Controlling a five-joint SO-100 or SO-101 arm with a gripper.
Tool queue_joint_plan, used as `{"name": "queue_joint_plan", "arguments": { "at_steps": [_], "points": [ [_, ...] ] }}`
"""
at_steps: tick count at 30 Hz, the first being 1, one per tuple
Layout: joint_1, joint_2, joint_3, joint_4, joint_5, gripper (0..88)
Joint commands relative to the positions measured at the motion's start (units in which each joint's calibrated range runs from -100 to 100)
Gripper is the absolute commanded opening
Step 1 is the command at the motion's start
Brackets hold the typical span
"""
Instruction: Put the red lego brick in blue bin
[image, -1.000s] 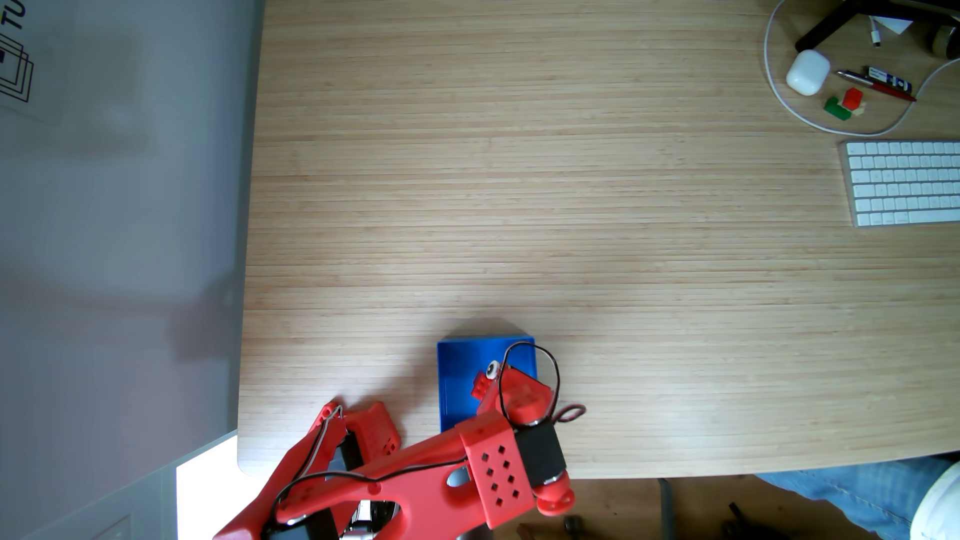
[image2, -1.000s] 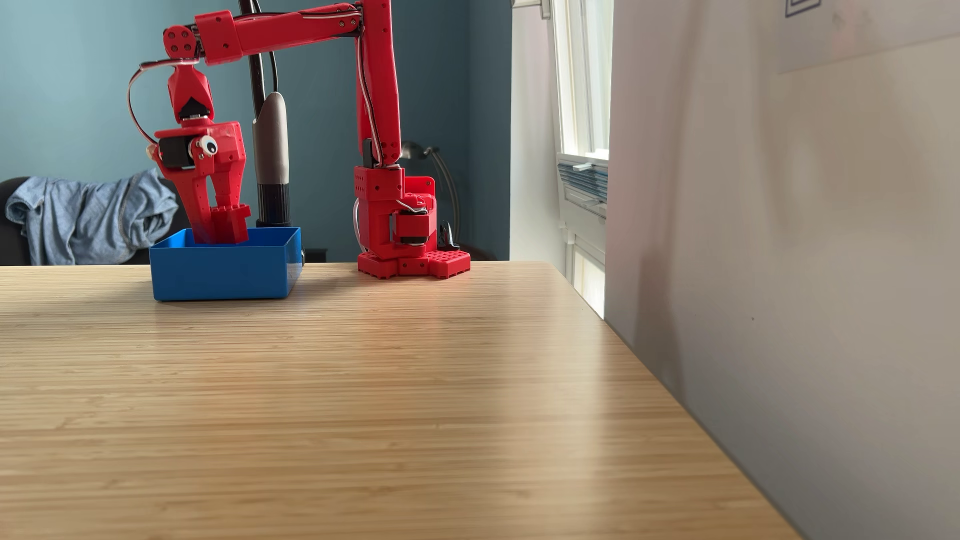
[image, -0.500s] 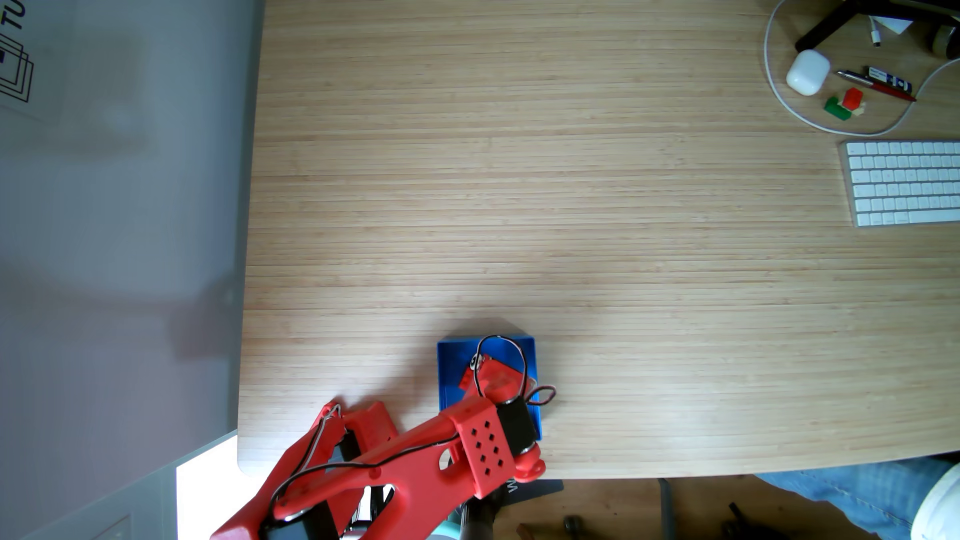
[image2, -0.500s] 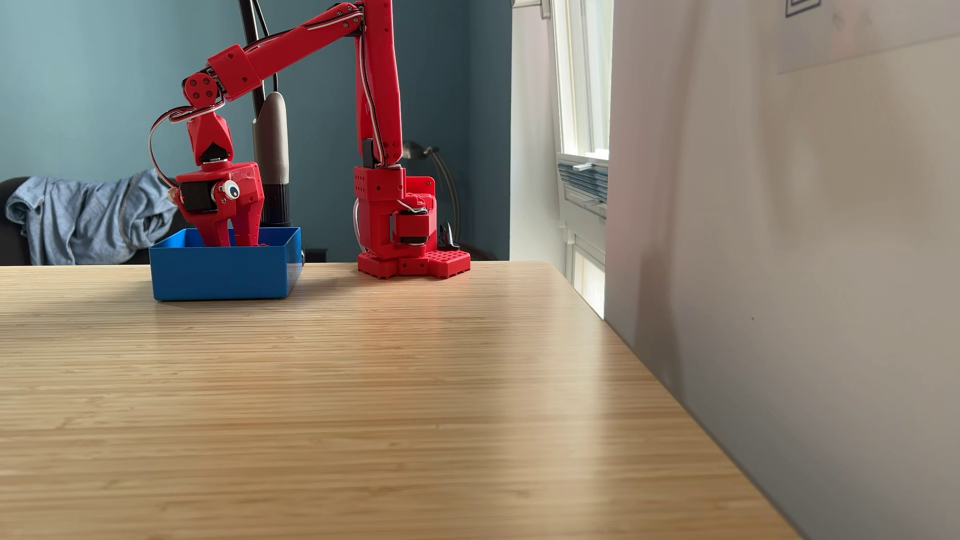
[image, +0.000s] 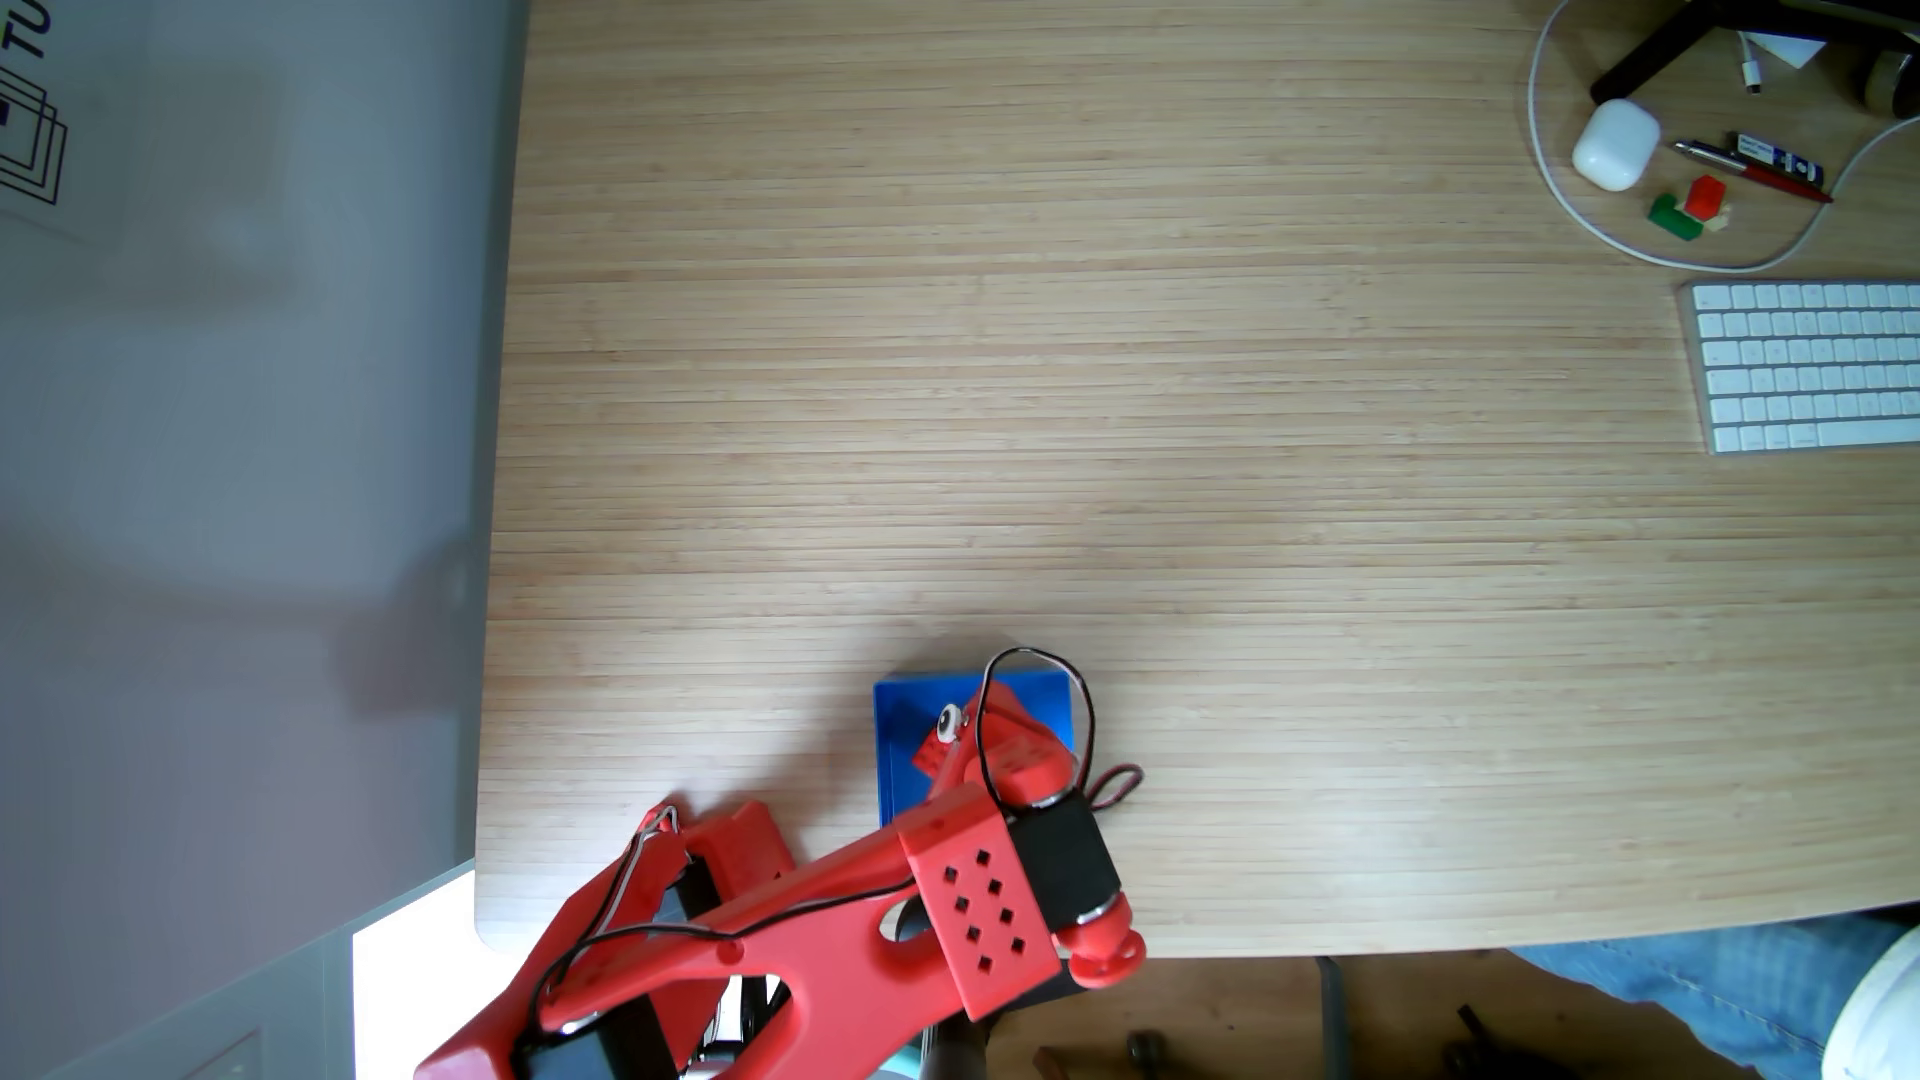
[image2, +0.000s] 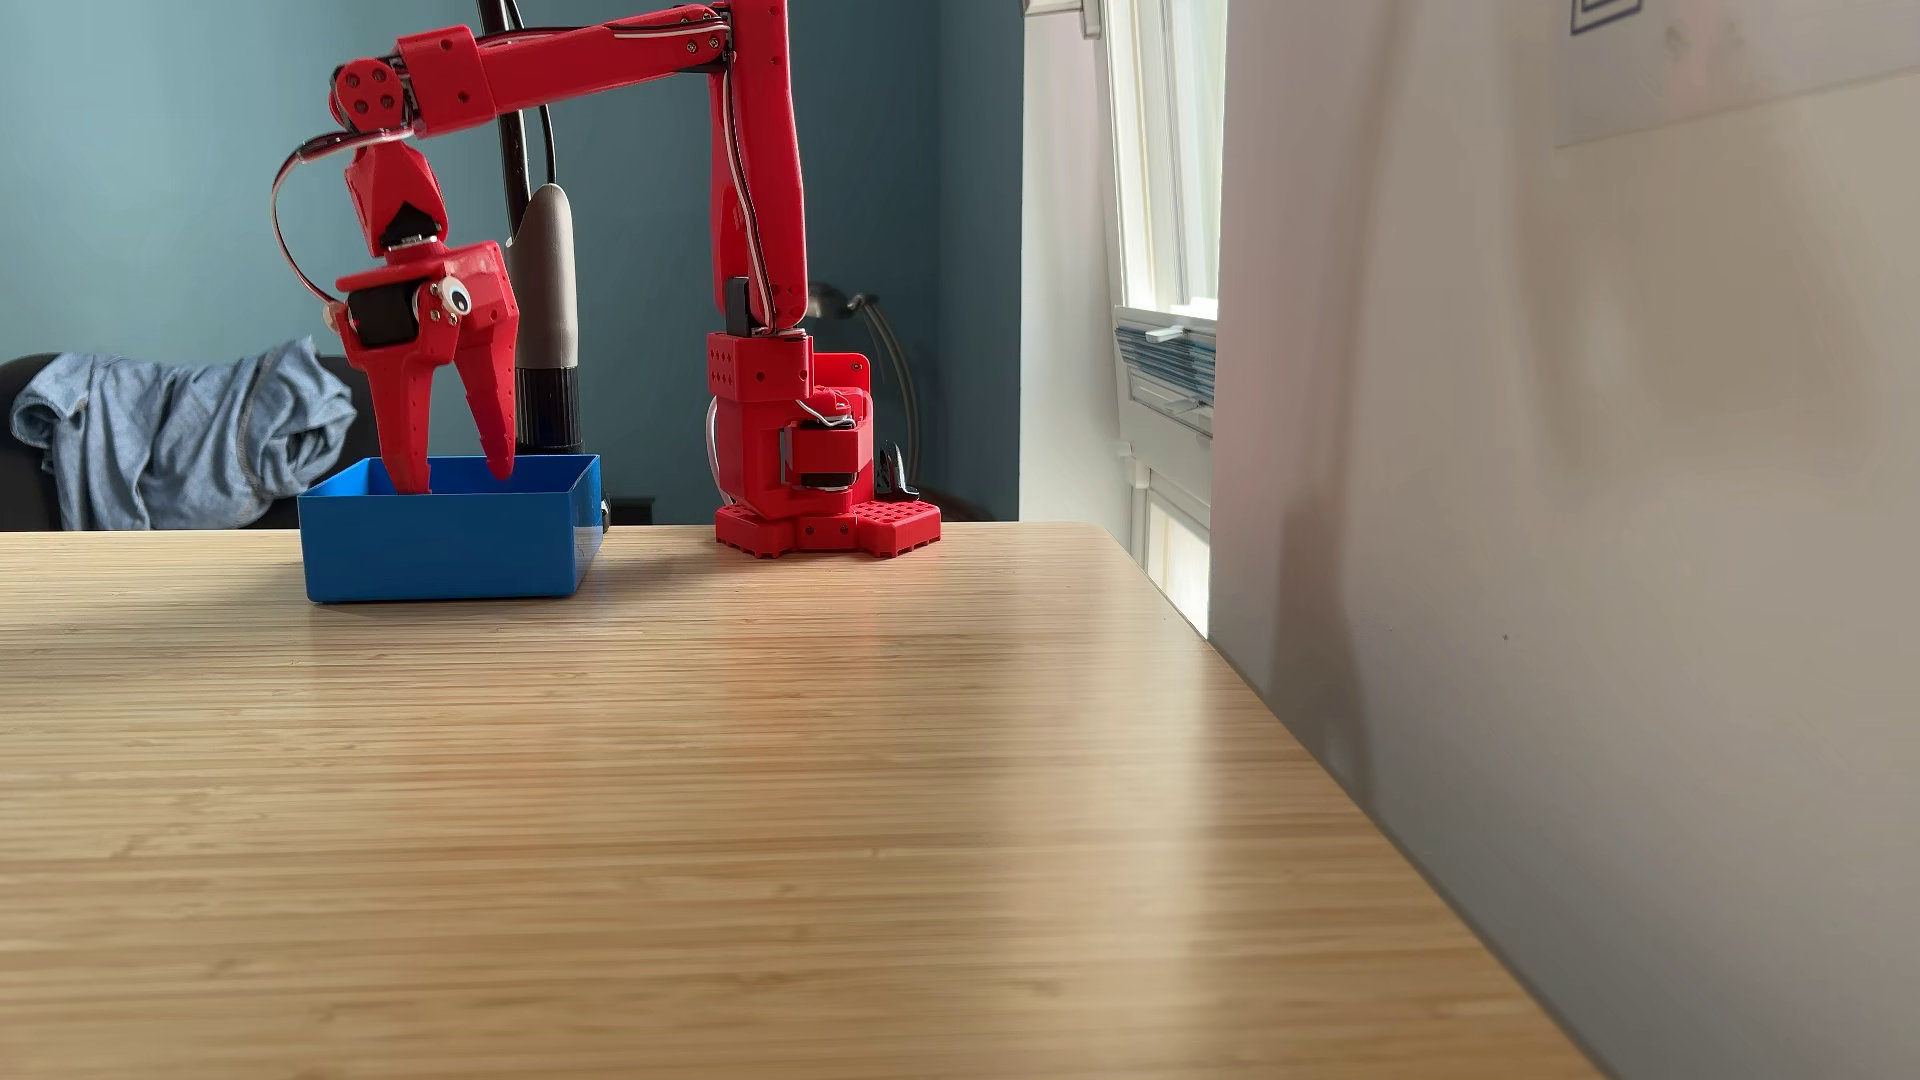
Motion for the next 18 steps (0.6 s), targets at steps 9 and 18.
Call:
{"name": "queue_joint_plan", "arguments": {
  "at_steps": [9, 18],
  "points": [
    [-9.68, -4.45, -16.67, 10.31, -7.42, 0.1],
    [-29.66, -4.45, -14.86, 9.58, -17.19, 0.1]
  ]
}}
